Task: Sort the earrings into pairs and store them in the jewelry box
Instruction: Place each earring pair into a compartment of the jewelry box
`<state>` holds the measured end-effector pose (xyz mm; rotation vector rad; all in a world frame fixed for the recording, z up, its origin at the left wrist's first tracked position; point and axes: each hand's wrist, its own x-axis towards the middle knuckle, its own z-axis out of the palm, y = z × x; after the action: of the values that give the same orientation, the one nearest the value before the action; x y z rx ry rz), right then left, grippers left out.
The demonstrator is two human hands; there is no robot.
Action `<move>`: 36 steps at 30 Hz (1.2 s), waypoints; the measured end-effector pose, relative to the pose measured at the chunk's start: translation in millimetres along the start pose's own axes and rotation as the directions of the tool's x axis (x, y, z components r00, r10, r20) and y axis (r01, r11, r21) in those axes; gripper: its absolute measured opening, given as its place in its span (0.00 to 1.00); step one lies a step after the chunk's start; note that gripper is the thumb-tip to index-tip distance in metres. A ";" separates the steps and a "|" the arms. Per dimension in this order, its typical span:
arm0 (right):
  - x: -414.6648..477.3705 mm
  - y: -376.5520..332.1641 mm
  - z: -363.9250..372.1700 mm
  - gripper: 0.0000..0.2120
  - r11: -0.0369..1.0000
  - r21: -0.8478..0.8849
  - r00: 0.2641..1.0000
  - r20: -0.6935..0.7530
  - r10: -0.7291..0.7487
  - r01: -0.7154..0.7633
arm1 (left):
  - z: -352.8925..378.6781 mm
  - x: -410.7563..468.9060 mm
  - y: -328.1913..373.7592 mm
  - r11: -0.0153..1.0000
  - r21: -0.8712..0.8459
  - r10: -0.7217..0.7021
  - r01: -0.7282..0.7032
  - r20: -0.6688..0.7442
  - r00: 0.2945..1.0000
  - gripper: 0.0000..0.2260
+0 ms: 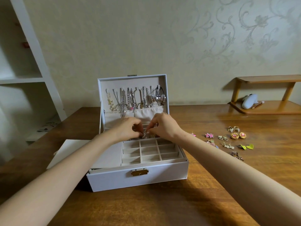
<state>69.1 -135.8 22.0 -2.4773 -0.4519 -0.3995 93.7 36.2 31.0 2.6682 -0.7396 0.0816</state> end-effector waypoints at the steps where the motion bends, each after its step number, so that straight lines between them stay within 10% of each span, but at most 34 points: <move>1: 0.5 0.6 0.4 0.04 1.000 -0.001 1.000 0.008 0.000 0.000 | 0.4 -0.2 0.9 1.000 0.016 0.005 -0.005 -0.001 1.000 0.05; 36: 0.0 -2.9 -3.2 0.05 0.999 0.026 0.999 0.037 0.028 -0.029 | -8.5 -7.3 7.9 0.999 -0.014 0.045 -0.045 0.026 0.999 0.10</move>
<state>67.3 -135.4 25.9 -2.4660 -0.4335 -0.3356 83.8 36.6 40.5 2.6451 -0.8056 0.0539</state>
